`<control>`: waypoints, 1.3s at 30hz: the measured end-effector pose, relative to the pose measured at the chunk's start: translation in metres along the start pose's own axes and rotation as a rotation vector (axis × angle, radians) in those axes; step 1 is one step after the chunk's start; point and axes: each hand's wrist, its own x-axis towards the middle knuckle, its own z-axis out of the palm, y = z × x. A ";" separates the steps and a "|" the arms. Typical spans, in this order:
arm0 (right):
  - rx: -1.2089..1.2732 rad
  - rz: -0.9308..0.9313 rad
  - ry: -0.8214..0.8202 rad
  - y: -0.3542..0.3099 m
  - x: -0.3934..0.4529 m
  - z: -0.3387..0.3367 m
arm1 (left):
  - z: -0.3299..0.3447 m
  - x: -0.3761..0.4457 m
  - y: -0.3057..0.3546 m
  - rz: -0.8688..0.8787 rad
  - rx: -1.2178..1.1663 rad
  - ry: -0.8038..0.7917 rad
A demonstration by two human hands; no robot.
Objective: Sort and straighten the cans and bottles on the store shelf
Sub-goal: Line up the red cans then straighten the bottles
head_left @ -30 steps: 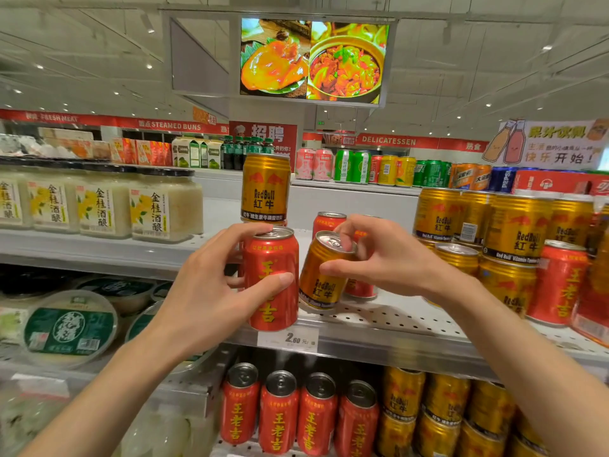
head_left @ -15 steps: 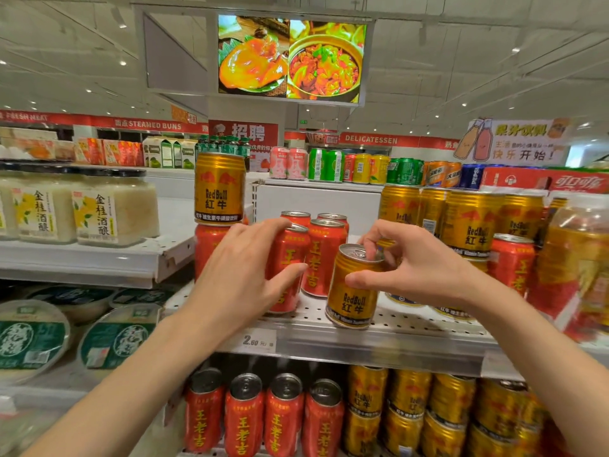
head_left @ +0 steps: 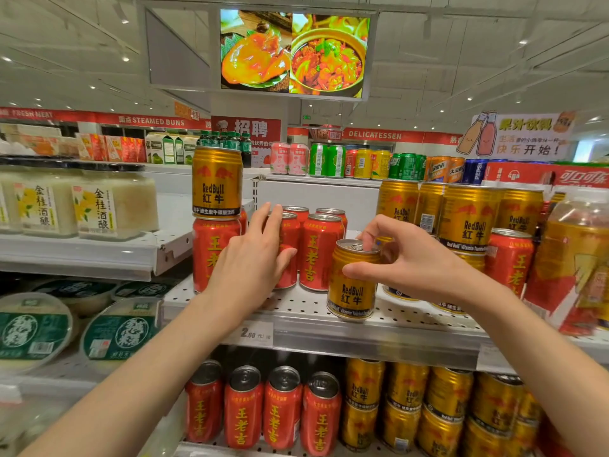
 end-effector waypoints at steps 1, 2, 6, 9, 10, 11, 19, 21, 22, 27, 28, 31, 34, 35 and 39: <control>-0.001 0.000 0.000 -0.001 0.000 0.000 | 0.001 0.000 0.000 -0.001 -0.024 0.000; -0.005 0.003 0.004 -0.002 -0.001 0.001 | 0.002 0.000 -0.001 -0.002 -0.053 -0.007; 0.032 0.044 0.041 0.001 -0.004 0.001 | -0.002 -0.011 -0.009 -0.017 -0.262 0.038; 0.080 0.070 0.085 0.003 -0.012 0.001 | -0.005 -0.028 -0.006 0.004 -0.396 0.159; 0.112 0.086 0.106 0.003 -0.015 0.001 | -0.005 -0.034 -0.001 0.017 -0.448 0.160; 0.153 0.107 0.131 0.004 -0.018 0.001 | -0.005 -0.039 0.003 0.033 -0.501 0.134; 0.364 0.178 0.263 0.002 -0.049 0.001 | 0.014 -0.051 0.048 0.154 -0.758 -0.171; 0.392 0.178 0.270 0.006 -0.055 -0.004 | 0.018 -0.049 0.057 0.170 -0.749 -0.172; 0.408 0.181 0.271 0.009 -0.059 -0.007 | 0.020 -0.048 0.062 0.174 -0.746 -0.172; 0.424 0.181 0.257 0.028 -0.078 -0.034 | 0.031 -0.039 0.099 0.205 -0.739 -0.221; 0.424 0.177 0.262 0.033 -0.081 -0.040 | 0.033 -0.037 0.107 0.214 -0.736 -0.224; 0.420 0.164 0.266 0.049 -0.091 -0.058 | 0.038 -0.033 0.133 0.219 -0.745 -0.218; 0.398 0.153 0.251 0.061 -0.100 -0.072 | 0.044 -0.034 0.157 0.202 -0.787 -0.227; 0.390 0.147 0.244 0.065 -0.102 -0.076 | 0.046 -0.035 0.164 0.194 -0.797 -0.227; 0.356 0.113 0.222 0.076 -0.109 -0.089 | 0.054 -0.034 0.186 0.144 -0.830 -0.189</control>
